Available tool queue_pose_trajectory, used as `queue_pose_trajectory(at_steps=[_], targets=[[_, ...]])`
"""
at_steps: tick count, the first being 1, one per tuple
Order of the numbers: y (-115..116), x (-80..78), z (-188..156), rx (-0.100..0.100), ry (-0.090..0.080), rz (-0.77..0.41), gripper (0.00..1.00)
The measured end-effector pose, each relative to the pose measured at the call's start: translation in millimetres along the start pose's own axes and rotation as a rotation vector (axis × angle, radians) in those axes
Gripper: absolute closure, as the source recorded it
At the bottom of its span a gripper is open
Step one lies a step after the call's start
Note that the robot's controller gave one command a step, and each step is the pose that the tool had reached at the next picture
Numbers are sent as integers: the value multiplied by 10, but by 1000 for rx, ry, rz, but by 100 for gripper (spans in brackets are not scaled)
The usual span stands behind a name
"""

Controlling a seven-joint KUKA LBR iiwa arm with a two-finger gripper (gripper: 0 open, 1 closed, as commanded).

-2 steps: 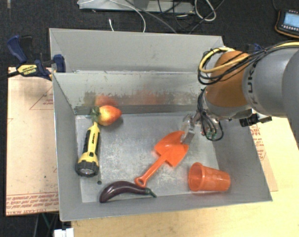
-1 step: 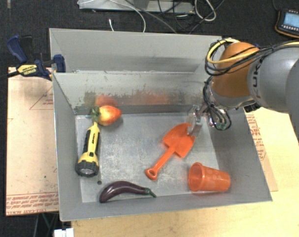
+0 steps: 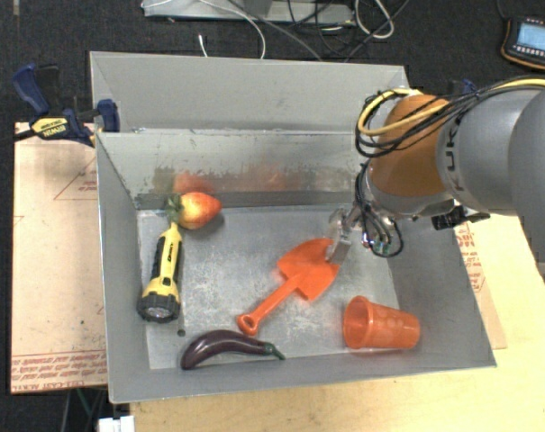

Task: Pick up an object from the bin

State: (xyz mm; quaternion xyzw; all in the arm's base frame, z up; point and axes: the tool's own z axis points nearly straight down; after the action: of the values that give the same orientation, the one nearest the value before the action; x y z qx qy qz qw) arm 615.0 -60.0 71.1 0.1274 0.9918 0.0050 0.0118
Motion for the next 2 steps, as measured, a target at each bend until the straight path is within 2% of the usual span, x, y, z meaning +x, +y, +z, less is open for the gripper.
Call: queue_pose_trajectory(at_steps=[1, 2], targets=[[-86, -358, -61, 1, -11, -94, 100], [131, -109, 10, -2, 0, -13, 100]])
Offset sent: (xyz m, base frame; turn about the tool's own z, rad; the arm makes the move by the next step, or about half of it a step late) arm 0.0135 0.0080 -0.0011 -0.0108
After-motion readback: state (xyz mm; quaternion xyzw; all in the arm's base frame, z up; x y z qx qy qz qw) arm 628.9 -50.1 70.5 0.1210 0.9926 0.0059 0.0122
